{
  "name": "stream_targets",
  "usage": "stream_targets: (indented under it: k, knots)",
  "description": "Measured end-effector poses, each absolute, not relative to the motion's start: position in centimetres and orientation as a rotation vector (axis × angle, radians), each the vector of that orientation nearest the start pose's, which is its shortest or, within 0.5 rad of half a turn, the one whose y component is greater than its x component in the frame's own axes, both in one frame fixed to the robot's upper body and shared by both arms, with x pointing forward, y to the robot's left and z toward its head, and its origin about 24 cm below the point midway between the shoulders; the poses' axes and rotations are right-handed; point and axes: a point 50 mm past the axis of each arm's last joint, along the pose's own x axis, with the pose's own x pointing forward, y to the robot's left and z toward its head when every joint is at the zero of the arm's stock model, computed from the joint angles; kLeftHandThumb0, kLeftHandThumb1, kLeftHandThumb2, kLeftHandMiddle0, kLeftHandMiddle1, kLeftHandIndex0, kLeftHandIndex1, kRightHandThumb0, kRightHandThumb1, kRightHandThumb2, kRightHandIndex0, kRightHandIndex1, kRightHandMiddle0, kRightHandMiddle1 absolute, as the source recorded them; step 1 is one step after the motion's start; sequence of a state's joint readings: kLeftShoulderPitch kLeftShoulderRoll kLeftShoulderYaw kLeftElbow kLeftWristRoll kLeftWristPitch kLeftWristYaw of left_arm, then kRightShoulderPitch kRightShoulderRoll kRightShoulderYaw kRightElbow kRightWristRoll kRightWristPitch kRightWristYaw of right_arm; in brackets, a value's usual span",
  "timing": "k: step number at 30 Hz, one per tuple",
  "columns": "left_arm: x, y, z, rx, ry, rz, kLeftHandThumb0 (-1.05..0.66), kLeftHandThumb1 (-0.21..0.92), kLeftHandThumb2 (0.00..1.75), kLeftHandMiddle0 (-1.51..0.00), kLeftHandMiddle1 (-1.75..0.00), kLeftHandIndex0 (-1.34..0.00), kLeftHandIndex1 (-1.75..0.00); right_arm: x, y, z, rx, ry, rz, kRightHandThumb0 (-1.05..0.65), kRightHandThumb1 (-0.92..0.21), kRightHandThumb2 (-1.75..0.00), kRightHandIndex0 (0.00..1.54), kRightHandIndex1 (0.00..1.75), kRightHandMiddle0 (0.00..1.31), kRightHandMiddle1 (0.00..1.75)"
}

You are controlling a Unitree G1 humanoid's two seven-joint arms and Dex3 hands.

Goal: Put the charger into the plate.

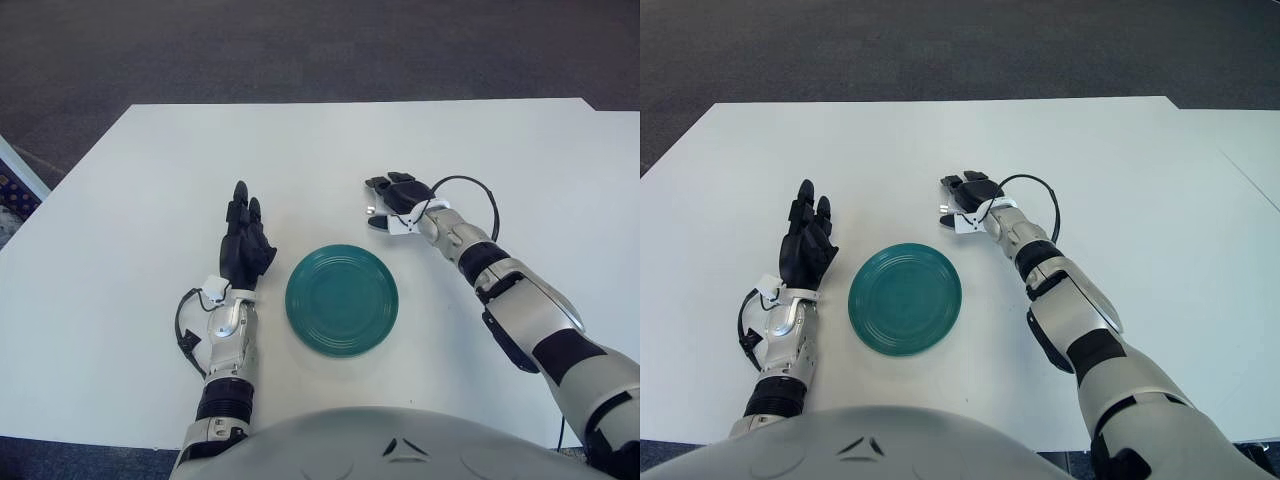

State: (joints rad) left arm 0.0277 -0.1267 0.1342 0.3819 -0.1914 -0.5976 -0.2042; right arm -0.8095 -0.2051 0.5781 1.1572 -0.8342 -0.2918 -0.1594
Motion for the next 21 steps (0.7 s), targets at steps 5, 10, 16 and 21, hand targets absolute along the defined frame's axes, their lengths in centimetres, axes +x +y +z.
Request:
stream_targets:
  k: [5,10,16,21]
  knots:
    - [22.8,15.3,0.2,-0.257,-0.208,0.045,-1.05,0.92,0.89,0.0,0.0,-0.03,-0.04,35.5,-9.9,2.2,-1.428,-0.117,0.575,-1.05,-0.92,-0.77,0.07,0.0,0.0,0.34]
    - [22.8,15.3,0.2,-0.257,-0.208,0.044,-1.05,0.92,0.89,0.0,0.0,-0.03,-0.04,35.4,-10.0,1.9,-1.438,-0.111,0.568,-1.05,-0.92,-0.77,0.08,0.0,0.0,0.34]
    - [22.8,15.3,0.2,-0.256,-0.208,0.043,-1.05,0.92,0.89,0.0,0.0,-0.02,-0.04,35.2,-10.2,1.3,-1.46,-0.097,0.555,-1.02,-0.92,-0.77,0.09,0.01,0.0,0.34]
    - [22.8,15.2,0.2,-0.257,-0.207,0.037,-1.05,0.92,0.89,0.0,0.0,-0.02,-0.04,35.1,-10.3,1.1,-1.479,-0.097,0.558,-0.98,-0.92,-0.72,0.15,0.02,0.0,0.39]
